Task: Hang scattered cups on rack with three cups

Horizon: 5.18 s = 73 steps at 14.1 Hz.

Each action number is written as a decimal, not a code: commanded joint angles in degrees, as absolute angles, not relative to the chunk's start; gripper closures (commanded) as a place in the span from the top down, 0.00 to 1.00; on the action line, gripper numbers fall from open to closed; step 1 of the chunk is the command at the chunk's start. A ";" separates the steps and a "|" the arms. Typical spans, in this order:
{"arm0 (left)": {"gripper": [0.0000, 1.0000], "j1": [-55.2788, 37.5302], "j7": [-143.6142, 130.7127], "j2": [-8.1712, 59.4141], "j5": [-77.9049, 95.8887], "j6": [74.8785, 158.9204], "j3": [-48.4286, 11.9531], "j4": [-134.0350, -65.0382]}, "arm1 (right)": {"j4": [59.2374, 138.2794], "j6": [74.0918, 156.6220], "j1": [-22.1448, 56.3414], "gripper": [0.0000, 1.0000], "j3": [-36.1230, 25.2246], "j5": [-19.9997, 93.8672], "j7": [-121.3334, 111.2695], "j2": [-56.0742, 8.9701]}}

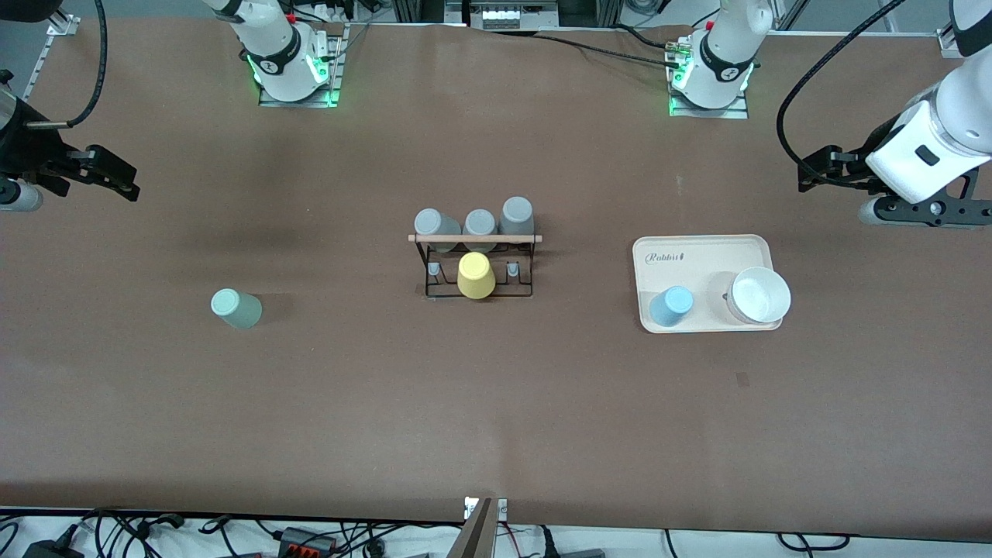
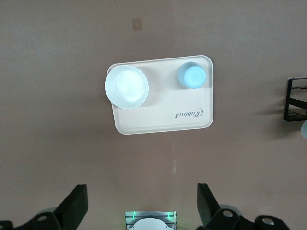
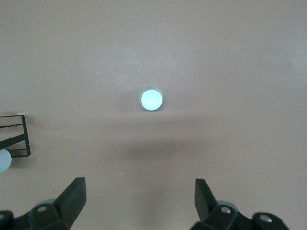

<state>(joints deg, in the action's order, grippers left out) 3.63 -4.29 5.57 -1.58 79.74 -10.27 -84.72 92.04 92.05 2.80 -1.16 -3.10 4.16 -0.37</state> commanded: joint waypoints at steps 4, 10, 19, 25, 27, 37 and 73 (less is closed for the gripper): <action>1.00 3.16 -4.92 5.19 -0.88 79.37 -9.49 -84.20 | 89.65 91.06 3.34 1.00 -1.49 -4.31 4.83 -1.05; 1.00 1.85 -5.01 14.12 1.56 85.76 -9.75 -83.85 | 89.65 93.25 3.34 1.00 -1.49 -4.40 3.62 -2.28; 1.00 -3.87 -5.97 33.03 1.49 103.69 -9.93 -85.07 | 91.93 92.90 3.69 1.00 -1.41 -4.04 4.57 0.00; 1.00 -3.78 -6.06 35.51 -0.77 110.90 -9.67 -88.58 | 92.11 92.81 4.13 1.00 -1.05 -4.13 4.57 0.97; 1.00 -4.22 -6.06 35.33 -2.20 113.63 -9.76 -92.00 | 92.02 92.99 3.96 1.00 -1.05 -4.04 4.66 0.88; 0.42 -5.01 -7.02 34.80 -2.20 117.77 -9.93 -97.21 | 92.02 92.72 5.10 1.00 -1.14 -3.52 4.75 0.97; 0.02 -25.04 -49.13 38.40 18.72 111.70 -11.78 -74.97 | 103.36 124.10 0.18 1.00 -0.62 -3.25 -3.69 -29.88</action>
